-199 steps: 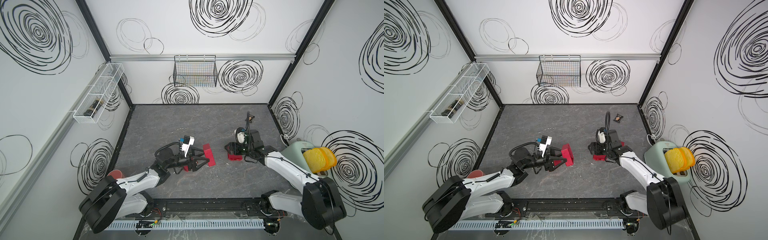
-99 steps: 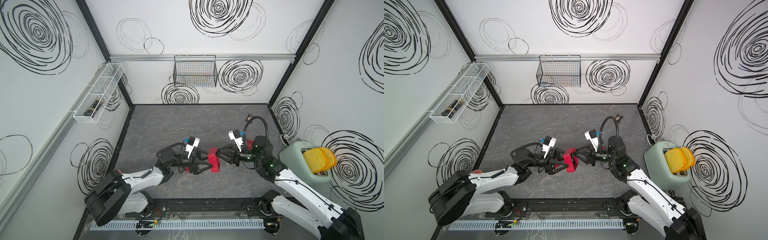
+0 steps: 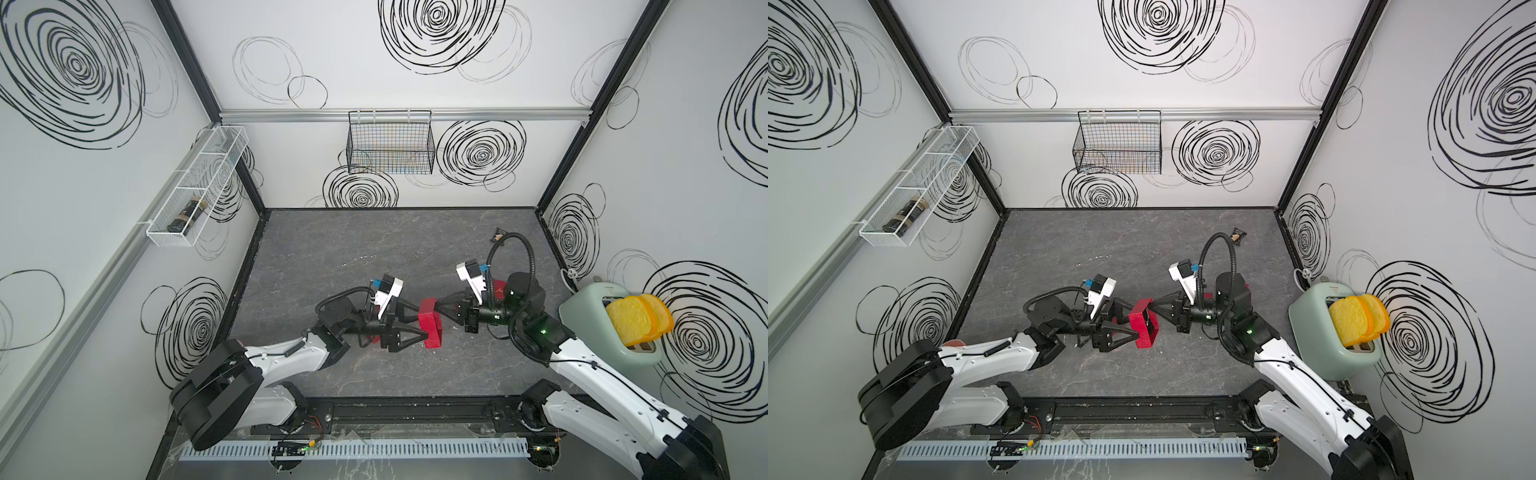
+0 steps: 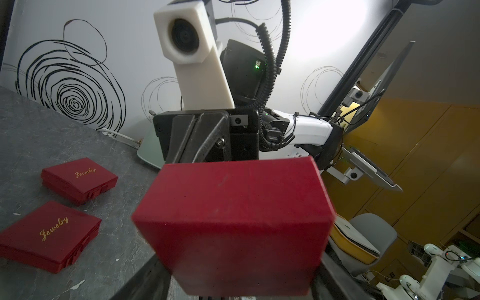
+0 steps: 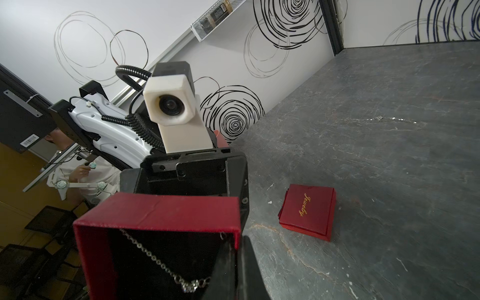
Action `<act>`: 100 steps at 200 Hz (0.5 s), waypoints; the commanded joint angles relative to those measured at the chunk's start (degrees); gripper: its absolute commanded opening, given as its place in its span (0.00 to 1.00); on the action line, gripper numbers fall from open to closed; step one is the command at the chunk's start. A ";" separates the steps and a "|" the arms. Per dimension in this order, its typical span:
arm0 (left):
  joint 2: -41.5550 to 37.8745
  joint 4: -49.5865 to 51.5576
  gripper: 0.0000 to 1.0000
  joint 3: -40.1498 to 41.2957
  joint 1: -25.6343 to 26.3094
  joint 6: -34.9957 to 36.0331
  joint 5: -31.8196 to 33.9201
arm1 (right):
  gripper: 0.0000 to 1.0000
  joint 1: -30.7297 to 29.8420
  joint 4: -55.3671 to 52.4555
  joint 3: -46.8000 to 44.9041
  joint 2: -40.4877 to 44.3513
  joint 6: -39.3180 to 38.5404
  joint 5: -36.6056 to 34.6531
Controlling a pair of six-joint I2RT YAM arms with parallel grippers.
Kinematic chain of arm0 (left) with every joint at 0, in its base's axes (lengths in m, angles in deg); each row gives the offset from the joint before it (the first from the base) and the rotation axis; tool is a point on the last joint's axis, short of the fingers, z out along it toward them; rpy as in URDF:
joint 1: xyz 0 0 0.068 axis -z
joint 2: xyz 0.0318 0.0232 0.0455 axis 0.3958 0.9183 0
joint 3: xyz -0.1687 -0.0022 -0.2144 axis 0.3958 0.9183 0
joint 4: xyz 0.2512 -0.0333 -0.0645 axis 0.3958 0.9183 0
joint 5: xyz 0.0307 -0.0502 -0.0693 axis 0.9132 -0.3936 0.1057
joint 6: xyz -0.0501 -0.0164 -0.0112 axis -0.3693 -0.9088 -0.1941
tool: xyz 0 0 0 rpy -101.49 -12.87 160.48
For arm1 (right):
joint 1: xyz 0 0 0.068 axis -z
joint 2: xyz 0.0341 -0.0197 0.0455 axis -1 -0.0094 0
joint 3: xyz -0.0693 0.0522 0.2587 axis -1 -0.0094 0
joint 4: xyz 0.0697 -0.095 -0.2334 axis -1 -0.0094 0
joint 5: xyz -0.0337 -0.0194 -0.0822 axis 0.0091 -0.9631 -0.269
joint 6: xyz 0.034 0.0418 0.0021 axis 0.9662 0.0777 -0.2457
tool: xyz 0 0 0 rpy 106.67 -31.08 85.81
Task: Take the necklace out of the lift-off lid jewelry box
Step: Place the jewelry box at the center of the board.
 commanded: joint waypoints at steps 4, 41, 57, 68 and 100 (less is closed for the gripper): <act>-1.83 2.43 0.84 -0.98 -0.25 2.05 2.74 | 0.02 -0.20 -2.43 2.12 2.12 -1.92 -2.63; -3.65 7.52 0.96 1.35 -0.95 4.64 7.24 | 0.00 0.23 -8.38 3.75 1.93 -2.72 -9.11; -5.16 10.83 0.97 2.52 -0.90 6.51 9.92 | 0.00 0.36 -10.59 4.45 1.58 -3.40 -11.70; -6.84 14.87 0.97 3.14 -0.91 8.32 12.69 | 0.00 0.37 -12.76 4.97 1.10 -4.06 -15.58; -11.30 27.19 0.97 4.64 -0.88 13.66 26.00 | 0.00 0.32 -21.72 6.42 -4.06 -7.13 -31.34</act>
